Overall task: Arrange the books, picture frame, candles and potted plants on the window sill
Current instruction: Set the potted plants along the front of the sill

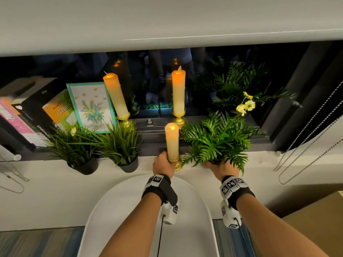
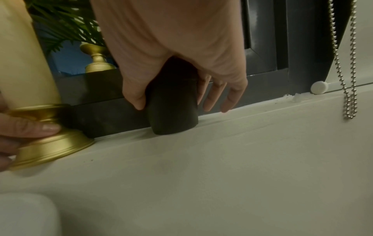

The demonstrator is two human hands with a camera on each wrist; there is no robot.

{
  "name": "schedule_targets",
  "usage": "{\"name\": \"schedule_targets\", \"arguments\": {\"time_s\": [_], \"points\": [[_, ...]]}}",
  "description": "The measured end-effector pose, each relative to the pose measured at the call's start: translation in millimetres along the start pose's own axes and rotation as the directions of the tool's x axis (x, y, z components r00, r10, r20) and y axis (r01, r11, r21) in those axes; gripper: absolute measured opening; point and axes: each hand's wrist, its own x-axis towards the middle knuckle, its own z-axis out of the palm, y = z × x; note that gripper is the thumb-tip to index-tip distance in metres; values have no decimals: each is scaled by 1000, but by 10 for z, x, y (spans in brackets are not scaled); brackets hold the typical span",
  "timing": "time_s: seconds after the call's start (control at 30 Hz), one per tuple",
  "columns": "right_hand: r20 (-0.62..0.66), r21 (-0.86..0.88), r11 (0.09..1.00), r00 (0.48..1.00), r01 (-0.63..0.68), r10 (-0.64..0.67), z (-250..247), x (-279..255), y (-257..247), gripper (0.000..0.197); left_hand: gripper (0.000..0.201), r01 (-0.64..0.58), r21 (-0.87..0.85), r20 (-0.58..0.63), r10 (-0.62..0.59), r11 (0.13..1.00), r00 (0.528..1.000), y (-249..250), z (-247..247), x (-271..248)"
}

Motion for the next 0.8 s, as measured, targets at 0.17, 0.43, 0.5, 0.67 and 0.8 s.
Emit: {"name": "schedule_targets", "arguments": {"time_s": [0.17, 0.43, 0.5, 0.67, 0.8], "points": [[-12, -15, 1000, 1000, 16, -16, 2, -4, 15, 71, 37, 15, 33, -12, -14, 999, 1000, -5, 38, -5], [26, -41, 998, 999, -40, 41, -15, -47, -64, 81, 46, 38, -5, 14, -38, 999, 999, -37, -12, -56], [32, -41, 998, 998, -44, 45, -47, -50, -93, 79, 48, 40, -23, 16, -40, 999, 999, -74, -72, -68], [150, -162, 981, 980, -107, 131, -96, -17, -92, 106, 38, -5, -12, 3, 5, 1000, 1000, -242, -326, -51], [242, -242, 952, 938, -189, 248, -47, 36, 5, 123, 18, -114, -47, 37, 116, 992, 993, -470, -609, -54]]}}
